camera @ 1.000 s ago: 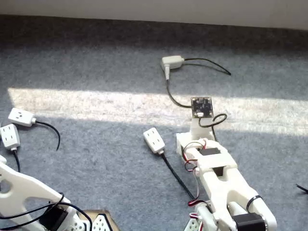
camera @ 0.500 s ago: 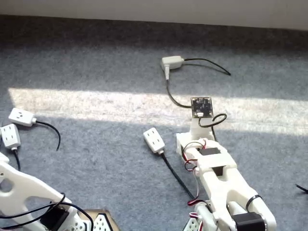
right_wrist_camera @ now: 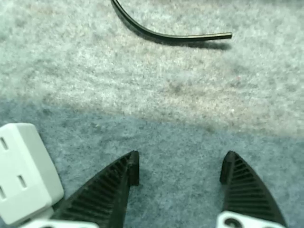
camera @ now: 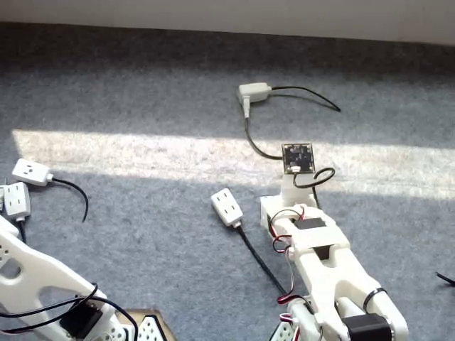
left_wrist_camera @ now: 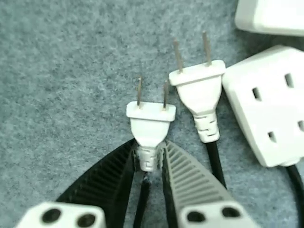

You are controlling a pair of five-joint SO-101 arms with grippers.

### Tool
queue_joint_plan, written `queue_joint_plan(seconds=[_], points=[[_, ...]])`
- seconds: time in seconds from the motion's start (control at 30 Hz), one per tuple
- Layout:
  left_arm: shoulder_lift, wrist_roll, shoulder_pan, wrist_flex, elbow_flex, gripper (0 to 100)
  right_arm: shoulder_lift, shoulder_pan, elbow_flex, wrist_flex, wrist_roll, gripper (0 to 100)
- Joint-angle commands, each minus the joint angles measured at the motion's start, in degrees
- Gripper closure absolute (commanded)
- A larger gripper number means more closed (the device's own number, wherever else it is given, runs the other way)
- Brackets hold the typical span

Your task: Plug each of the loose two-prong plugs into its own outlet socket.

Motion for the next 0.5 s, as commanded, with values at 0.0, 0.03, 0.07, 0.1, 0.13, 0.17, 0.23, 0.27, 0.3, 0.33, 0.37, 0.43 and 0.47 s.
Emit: queue_joint_plan(seconds=[0.0, 0.03, 0.07, 0.1, 0.13, 0.17, 0.23, 0.27, 0.3, 0.33, 0.37, 0.43, 0.47], points=[[-6.02, -0.35, 1.1, 12.13, -7.87, 99, -1.27, 0.57, -0.13, -1.45, 0.09, 71.9], [-7.34, -0.26, 1.36, 14.59, -9.27, 99, -1.27, 0.57, -0.13, -1.45, 0.09, 71.9], [-8.92, -0.09, 1.54, 14.86, -10.33, 99, -1.27, 0.57, -0.13, -1.45, 0.09, 71.9], [-10.68, -0.09, 1.45, 14.86, -11.12, 99, -1.27, 0.57, -0.13, -1.45, 0.09, 71.9], [-12.44, -0.26, 1.19, 14.77, -11.56, 99, -1.27, 0.57, -0.13, -1.45, 0.09, 71.9], [-14.29, -0.26, 0.92, 14.77, -11.82, 99, -1.27, 0.57, -0.13, -1.45, 0.09, 71.9], [-18.07, -0.26, 0.84, 14.77, -11.91, 99, -1.27, 0.57, -0.13, -1.45, 0.09, 71.9], [-20.26, -0.26, 0.84, 14.77, -11.91, 99, -1.27, 0.57, -0.13, -1.45, 0.09, 71.9], [-22.46, -0.09, 0.92, 14.77, -11.74, 99, -1.27, 0.57, -0.13, -1.45, 0.09, 71.9], [-24.48, 0.0, 1.19, 14.77, -11.65, 99, -1.27, 0.57, -0.13, -1.45, 0.09, 71.9], [-26.42, 0.18, 1.36, 14.86, -11.56, 99, -1.27, 0.57, -0.13, -1.45, 0.09, 71.9], [-30.29, 3.16, 2.51, 14.86, -10.59, 99, -1.27, 0.57, -0.13, -1.45, 0.09, 71.9], [-32.31, 5.54, 3.12, 14.95, -9.54, 99, -1.27, 0.57, -0.13, -1.45, 0.09, 71.9]])
